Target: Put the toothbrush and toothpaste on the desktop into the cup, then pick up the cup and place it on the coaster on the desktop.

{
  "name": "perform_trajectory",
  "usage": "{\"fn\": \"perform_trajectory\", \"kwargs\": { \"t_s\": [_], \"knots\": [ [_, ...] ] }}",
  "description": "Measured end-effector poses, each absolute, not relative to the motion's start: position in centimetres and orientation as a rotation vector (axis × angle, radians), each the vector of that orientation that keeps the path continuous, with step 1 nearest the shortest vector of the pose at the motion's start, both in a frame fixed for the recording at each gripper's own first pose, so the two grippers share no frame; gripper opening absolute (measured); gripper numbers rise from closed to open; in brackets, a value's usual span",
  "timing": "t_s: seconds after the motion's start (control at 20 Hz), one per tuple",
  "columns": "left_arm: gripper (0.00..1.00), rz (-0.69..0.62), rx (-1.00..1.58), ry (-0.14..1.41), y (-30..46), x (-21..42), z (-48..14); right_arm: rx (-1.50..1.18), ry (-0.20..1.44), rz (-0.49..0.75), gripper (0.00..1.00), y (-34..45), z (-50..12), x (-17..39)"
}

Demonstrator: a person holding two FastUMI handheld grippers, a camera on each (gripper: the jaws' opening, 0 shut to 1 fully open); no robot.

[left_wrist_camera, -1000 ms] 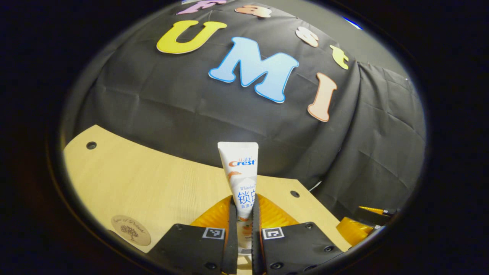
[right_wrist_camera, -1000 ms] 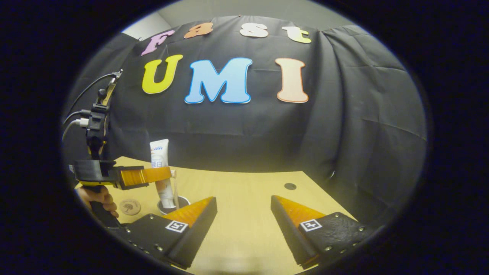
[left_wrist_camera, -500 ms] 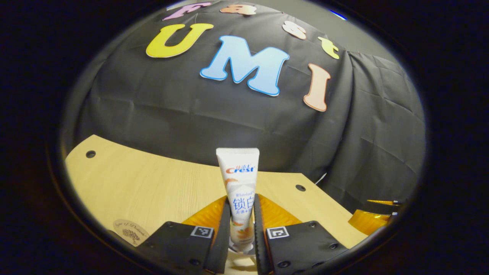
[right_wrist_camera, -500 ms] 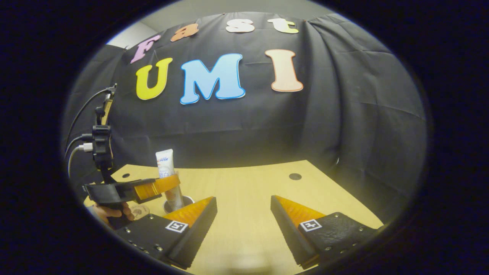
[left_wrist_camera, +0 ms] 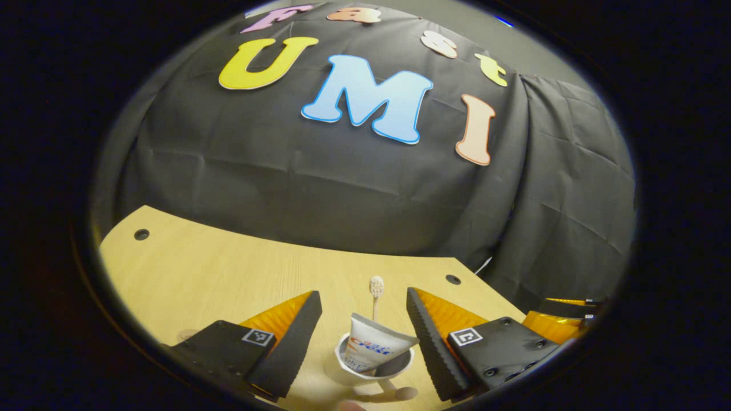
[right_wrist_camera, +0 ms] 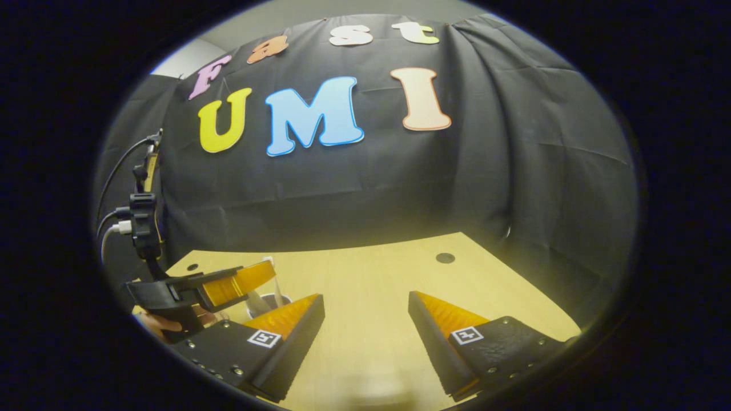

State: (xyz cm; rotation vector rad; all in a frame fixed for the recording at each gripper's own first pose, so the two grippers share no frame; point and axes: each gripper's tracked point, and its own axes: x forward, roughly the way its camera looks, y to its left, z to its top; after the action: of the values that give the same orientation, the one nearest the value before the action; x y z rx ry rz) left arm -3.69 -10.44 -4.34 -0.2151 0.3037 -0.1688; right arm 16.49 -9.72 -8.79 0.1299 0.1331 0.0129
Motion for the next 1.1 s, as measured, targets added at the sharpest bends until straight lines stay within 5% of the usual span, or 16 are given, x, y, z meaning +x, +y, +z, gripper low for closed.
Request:
{"fn": "perform_trajectory", "kwargs": {
  "t_s": [1.1],
  "knots": [
    [0.95, -0.088, -0.123, 0.192, -0.4, -11.5, 6.8, -0.022, 0.594, 0.23, 0.93, 3.9, -14.9, 16.9]
  ]
}}
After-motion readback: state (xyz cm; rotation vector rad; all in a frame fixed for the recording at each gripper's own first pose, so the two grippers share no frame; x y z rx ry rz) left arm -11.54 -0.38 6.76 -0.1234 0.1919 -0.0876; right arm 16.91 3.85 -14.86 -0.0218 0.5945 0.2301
